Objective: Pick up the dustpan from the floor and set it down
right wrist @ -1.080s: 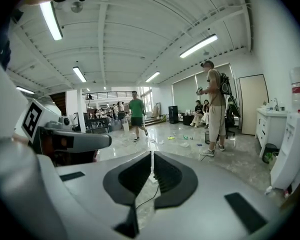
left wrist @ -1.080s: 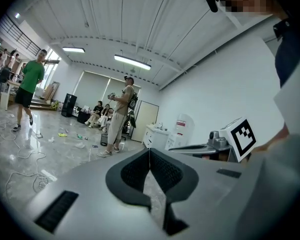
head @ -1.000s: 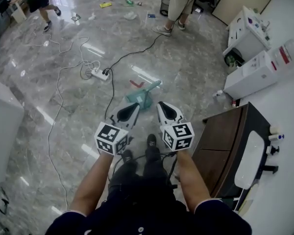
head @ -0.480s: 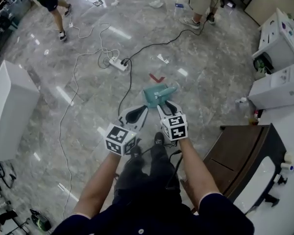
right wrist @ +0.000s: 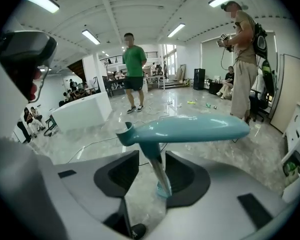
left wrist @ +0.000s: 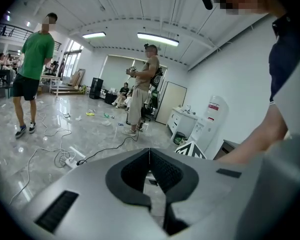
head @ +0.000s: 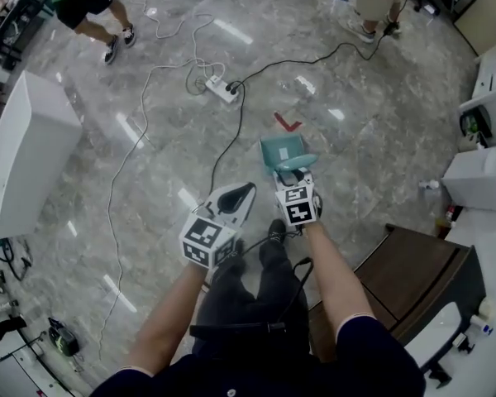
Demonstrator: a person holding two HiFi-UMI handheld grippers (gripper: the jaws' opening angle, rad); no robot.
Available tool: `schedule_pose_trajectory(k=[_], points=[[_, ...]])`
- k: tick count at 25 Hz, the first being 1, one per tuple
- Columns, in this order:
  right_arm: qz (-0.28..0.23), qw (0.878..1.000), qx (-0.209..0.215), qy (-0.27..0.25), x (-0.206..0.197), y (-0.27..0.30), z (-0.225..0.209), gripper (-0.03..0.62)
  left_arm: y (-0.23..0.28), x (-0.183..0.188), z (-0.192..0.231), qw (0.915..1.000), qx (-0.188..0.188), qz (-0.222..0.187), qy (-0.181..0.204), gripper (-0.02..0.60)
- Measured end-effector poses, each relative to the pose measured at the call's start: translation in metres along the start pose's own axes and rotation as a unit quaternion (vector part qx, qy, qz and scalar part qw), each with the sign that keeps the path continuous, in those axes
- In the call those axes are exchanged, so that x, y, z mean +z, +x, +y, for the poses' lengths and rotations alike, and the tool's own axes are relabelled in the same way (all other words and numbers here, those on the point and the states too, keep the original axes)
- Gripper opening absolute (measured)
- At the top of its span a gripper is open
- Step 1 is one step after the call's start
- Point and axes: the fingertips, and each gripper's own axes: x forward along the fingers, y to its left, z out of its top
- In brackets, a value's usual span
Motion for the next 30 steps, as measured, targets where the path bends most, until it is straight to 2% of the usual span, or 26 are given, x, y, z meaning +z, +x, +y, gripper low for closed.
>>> schedule_pose_trajectory(k=[5,7,12,17,23,26,30], points=[[-0.04,0.999,0.007,-0.018,0.017,0.008,-0.002,0.162,0.005,-0.002,0.006,1.0,0.009,-0.002,-0.001,0.014],[-0.044,0.999,0.008,-0.026,0.02,0.009,-0.002,0.115,0.007,-0.002,0.008,0.9999,0.013,-0.005,-0.001,0.014],[-0.045,0.998,-0.004,-0.035,0.027,0.008,-0.005,0.104,0.0,0.003,0.012,0.9997,0.02,-0.015,-0.002,0.014],[-0.074,0.997,-0.014,-0.032,0.061,-0.009,-0.002,0.097,-0.016,0.017,0.02,0.9992,0.027,-0.029,-0.001,0.014],[-0.111,0.994,0.004,-0.014,0.12,-0.06,0.032,0.095,-0.054,0.046,0.025,0.9979,0.027,-0.058,0.003,0.014],[-0.125,0.992,0.011,-0.017,0.152,-0.098,0.06,0.095,-0.081,0.073,0.021,0.9967,0.021,-0.078,0.002,0.014],[-0.171,0.985,0.001,-0.025,0.201,-0.16,0.082,0.095,-0.115,0.115,0.009,0.9946,0.008,-0.103,0.005,0.014]])
